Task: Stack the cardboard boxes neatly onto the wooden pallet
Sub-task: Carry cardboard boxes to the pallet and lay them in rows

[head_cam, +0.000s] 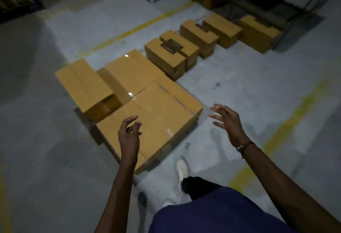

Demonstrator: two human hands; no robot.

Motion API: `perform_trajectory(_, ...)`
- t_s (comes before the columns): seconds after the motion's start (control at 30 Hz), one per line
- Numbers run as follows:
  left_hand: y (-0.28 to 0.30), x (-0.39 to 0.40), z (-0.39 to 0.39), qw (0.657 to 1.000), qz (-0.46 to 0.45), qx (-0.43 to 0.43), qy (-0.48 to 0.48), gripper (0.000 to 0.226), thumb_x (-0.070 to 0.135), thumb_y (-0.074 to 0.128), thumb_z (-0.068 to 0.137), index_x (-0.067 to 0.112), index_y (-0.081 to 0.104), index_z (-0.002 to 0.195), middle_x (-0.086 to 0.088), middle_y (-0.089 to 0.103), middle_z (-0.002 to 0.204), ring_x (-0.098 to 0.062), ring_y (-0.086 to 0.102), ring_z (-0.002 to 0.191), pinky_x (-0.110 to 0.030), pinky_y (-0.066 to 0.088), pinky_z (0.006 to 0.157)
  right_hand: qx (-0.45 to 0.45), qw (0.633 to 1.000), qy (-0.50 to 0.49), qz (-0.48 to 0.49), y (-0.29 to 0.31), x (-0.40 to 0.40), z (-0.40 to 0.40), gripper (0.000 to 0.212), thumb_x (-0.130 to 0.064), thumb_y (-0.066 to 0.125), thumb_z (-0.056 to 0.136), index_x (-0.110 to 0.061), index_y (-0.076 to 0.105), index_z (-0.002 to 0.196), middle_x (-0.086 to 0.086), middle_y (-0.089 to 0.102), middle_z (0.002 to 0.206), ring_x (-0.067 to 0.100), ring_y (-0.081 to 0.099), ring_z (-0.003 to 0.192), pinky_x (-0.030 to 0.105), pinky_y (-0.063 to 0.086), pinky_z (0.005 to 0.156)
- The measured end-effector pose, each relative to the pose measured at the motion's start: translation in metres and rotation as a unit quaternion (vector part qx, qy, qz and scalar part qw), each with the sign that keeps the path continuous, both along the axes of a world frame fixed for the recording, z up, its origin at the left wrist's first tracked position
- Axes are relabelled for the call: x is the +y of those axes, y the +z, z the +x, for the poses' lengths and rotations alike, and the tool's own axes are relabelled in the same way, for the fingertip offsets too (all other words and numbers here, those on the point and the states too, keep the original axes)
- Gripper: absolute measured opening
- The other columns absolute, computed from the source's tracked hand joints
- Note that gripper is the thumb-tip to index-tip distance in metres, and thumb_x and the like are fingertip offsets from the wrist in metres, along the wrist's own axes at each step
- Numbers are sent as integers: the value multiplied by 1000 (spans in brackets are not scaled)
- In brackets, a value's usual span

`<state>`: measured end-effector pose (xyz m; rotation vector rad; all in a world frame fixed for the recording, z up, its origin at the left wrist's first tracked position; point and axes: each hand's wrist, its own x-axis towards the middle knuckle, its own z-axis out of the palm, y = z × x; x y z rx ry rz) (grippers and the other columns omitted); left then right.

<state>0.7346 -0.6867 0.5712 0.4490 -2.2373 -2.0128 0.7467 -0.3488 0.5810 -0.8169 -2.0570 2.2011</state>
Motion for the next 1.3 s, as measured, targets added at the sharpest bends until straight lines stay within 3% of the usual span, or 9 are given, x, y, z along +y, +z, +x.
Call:
perform_trajectory(0.23,14,137,-17,997,4,-18,-79,19,14,58,105,16,68,121,27,72,97,-7,68,94,-36,57,79,9,996,-92,-8,4,125,34,27,-31,59,106,-16,70,126,2,77,122,24,76,108,37,56,87)
perform_trajectory(0.37,17,225,-48,994,15,-7,-107,18,14,59,104,17,70,118,17,72,109,-12,70,98,-36,57,78,14,993,-114,-24,-3,203,31,33,-31,60,106,-12,67,132,2,78,120,23,77,106,37,56,90)
perform_trajectory(0.57,23,356,-107,995,42,1,-95,19,13,57,105,13,70,119,7,72,103,-13,70,97,-34,55,75,21,995,-99,-20,0,319,-8,30,-29,57,107,-14,68,131,0,78,119,23,76,105,36,55,88)
perform_trajectory(0.8,36,443,-157,996,44,4,-75,18,16,57,106,17,71,117,7,70,108,-17,69,99,-38,55,75,21,999,-39,-19,19,401,-92,29,-28,57,107,-16,68,131,0,79,116,23,77,103,35,55,86)
perform_trajectory(0.97,25,474,-205,999,40,-13,-32,18,17,56,107,17,71,118,-4,71,109,-16,70,98,-35,53,74,20,999,-10,-25,14,440,-160,29,-31,58,107,-17,69,129,0,79,117,23,77,104,37,55,88)
perform_trajectory(1.07,12,495,-244,999,42,-20,-7,17,17,56,107,18,71,116,-3,71,109,-14,70,97,-33,53,74,19,1000,9,-19,8,464,-209,29,-32,57,107,-17,69,129,1,78,118,24,77,104,36,56,87)
perform_trajectory(1.17,-2,519,-293,998,50,-23,17,18,16,57,106,16,72,116,9,72,101,-8,70,93,-31,54,72,20,1000,14,-12,5,489,-267,30,-31,57,107,-16,69,129,1,79,117,24,77,104,36,56,86)
perform_trajectory(1.3,-5,546,-370,995,73,-32,53,17,16,57,106,12,71,116,-1,71,105,-4,70,88,-33,54,72,13,999,35,8,14,517,-344,30,-33,56,107,-18,69,129,0,78,118,21,77,104,36,56,85)
